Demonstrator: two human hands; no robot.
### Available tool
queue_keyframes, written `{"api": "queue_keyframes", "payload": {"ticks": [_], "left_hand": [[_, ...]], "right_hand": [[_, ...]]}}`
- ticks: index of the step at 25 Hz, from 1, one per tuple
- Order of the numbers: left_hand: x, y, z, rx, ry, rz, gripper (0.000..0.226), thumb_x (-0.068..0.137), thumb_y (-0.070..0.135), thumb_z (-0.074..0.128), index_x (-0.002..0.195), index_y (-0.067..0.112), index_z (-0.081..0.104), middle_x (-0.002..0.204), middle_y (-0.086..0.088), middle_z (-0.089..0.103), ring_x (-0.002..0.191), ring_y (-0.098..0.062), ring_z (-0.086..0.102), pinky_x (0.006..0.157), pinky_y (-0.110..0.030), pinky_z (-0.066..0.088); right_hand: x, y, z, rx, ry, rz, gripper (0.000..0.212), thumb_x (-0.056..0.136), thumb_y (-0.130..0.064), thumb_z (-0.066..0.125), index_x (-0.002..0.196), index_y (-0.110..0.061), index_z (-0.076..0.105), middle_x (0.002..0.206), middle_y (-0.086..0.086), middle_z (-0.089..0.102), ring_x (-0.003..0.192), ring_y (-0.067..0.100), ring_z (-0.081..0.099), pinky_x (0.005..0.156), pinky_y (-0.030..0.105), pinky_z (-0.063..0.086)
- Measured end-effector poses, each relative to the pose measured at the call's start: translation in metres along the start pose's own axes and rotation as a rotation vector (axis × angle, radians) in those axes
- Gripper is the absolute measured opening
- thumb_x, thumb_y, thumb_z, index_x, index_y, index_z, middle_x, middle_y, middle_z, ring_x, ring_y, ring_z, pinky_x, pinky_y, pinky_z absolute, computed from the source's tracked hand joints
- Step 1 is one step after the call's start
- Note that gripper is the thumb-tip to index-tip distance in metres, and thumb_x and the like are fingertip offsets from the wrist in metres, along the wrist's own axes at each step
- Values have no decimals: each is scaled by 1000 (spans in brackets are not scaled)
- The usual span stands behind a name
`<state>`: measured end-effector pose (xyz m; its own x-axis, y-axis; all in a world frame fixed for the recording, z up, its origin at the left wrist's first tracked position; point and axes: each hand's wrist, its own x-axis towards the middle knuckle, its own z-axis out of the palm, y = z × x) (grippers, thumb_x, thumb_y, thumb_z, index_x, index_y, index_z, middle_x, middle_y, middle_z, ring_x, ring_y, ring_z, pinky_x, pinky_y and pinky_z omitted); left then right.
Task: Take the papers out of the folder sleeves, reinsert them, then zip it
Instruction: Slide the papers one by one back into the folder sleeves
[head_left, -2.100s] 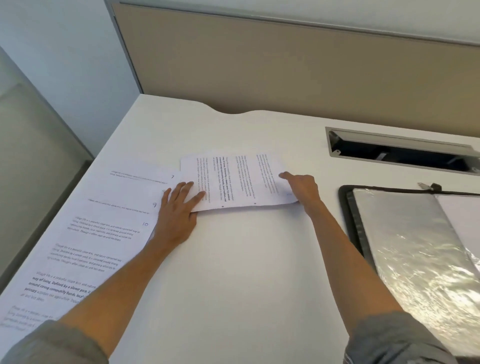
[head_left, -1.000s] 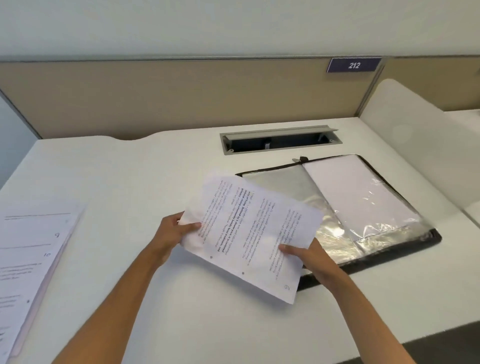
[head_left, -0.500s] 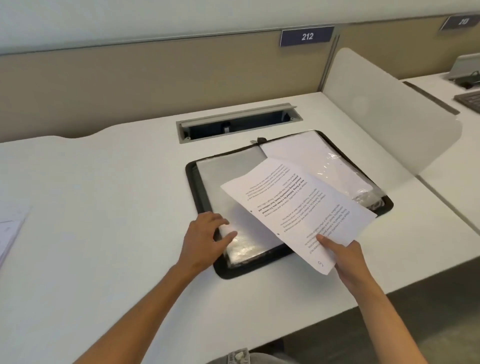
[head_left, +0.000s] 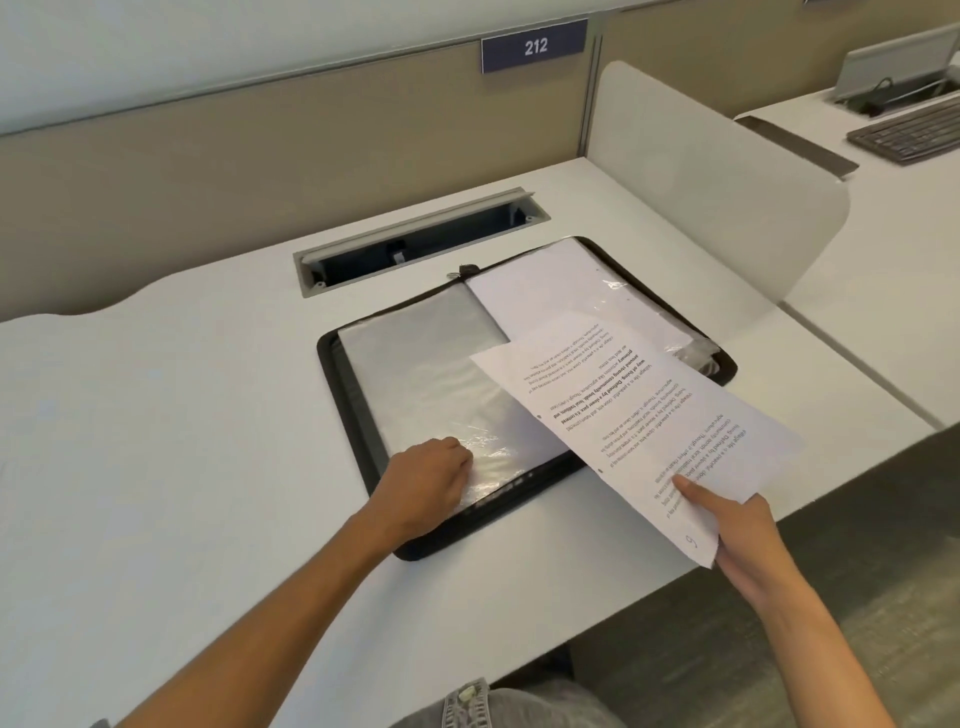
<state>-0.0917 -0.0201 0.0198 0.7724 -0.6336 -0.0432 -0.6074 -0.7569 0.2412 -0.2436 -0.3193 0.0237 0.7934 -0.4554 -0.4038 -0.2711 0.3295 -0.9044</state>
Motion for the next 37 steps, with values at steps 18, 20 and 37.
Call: {"api": "queue_keyframes", "payload": {"ticks": [18, 20, 37], "left_hand": [[63, 15, -46, 151, -114, 179, 20, 100, 28, 46, 103, 17, 62, 93, 2, 62, 81, -21, 60, 66, -34, 47], [58, 15, -46, 272, -82, 307, 31, 94, 8, 48, 122, 22, 53, 98, 2, 61, 78, -23, 60, 58, -31, 42], [16, -1, -59, 444, -179, 327, 23, 91, 10, 45, 100, 15, 65, 99, 2, 56, 94, -16, 52, 67, -31, 47]], "right_hand": [[-55, -7, -71, -160, -239, 328, 108, 25, -30, 98, 122, -7, 57, 110, 22, 69, 91, 40, 69, 67, 44, 55], [-61, -5, -70, -148, -265, 389, 112, 21, -28, 99, 123, -6, 56, 111, 23, 69, 93, 41, 69, 67, 44, 55], [-96, 13, -4, 111, 136, 356, 30, 81, 13, 59, 109, 3, 64, 106, 17, 70, 92, 33, 64, 70, 37, 47]]}}
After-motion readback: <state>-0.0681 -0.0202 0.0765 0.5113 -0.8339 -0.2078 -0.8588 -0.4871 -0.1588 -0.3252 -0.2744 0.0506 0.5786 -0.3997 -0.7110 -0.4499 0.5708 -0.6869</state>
